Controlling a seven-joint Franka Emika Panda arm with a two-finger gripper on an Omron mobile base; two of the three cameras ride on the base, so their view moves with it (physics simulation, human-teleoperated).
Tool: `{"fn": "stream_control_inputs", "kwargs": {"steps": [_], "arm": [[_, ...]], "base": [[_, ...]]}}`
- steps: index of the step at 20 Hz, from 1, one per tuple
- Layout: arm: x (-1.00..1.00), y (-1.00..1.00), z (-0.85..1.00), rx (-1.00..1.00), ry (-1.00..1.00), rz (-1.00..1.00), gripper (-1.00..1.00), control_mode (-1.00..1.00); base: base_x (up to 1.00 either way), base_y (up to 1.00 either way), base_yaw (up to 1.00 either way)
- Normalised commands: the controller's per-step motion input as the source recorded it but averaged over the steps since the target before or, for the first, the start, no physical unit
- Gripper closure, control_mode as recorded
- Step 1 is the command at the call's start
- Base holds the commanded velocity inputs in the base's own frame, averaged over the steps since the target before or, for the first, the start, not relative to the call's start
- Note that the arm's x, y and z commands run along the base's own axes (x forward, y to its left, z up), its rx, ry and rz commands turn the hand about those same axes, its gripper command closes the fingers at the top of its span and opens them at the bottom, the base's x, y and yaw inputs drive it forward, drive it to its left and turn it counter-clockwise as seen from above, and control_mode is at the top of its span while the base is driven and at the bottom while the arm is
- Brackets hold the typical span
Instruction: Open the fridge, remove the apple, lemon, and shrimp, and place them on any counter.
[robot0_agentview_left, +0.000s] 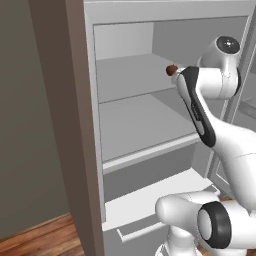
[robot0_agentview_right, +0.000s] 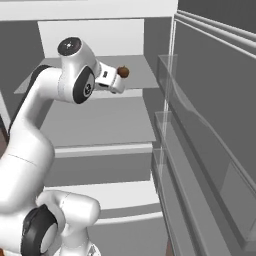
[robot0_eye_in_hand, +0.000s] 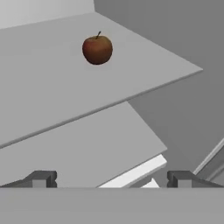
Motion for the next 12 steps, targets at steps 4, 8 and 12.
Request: {"fn": "stream_control_inputs", "kwargs": {"steps": [4,8,12], "arm": [[0.41,0.0,0.0,0.0,0.0,0.0,-1.0,-1.0],[0.43,0.0,0.0,0.0,0.0,0.0,-1.0,-1.0],[0.56,0.0,0.0,0.0,0.01,0.0,-1.0,-1.0]], "base": [[0.0,0.0,0.0],[0.0,0.0,0.0],[0.0,0.0,0.0]]}}
